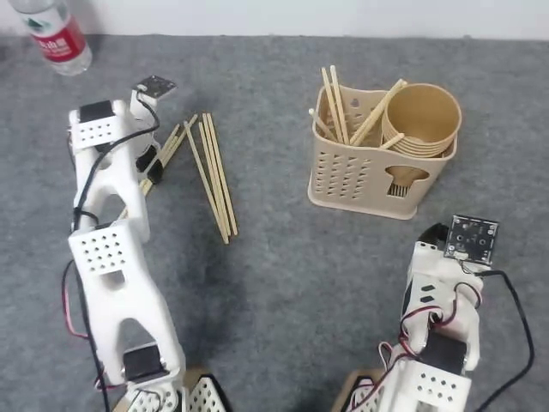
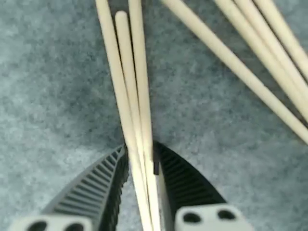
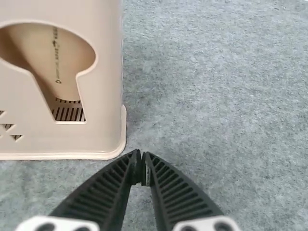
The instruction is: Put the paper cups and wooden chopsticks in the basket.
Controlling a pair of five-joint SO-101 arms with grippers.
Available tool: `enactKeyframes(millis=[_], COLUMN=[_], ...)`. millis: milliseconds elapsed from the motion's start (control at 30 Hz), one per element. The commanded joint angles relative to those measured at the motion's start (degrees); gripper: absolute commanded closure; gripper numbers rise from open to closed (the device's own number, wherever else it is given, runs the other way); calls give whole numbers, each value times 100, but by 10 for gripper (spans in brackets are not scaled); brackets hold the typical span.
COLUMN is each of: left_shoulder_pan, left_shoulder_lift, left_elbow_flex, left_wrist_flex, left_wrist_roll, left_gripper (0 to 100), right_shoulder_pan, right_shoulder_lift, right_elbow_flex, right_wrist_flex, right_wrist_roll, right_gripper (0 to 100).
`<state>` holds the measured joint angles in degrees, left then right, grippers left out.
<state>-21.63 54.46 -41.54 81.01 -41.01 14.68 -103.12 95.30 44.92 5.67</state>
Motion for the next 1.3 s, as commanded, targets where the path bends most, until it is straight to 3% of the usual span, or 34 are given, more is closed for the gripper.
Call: enactKeyframes(millis=[0, 167, 367, 600, 900, 1267], left_shoulder_pan=[9, 0, 79, 123, 141, 141], left_shoulder_lift=[-18, -18, -18, -79, -62, -79], left_elbow_flex=[-145, 110, 119, 92, -1745, -2070], left_wrist_flex=[26, 26, 343, 615, 1978, 1960], left_wrist_roll=[-88, -114, -721, -844, -826, -712], left_gripper=[892, 863, 994, 989, 990, 990], right_shoulder_pan=[-48, -48, -57, -57, -48, -57], right_shoulder_lift=[-57, -57, -57, -57, -57, -57], right_elbow_flex=[0, 0, 0, 0, 0, 0], right_wrist_flex=[-84, -84, -84, -84, -84, -84], right_wrist_roll=[97, 97, 97, 97, 97, 97], right_gripper=[990, 990, 990, 990, 990, 990])
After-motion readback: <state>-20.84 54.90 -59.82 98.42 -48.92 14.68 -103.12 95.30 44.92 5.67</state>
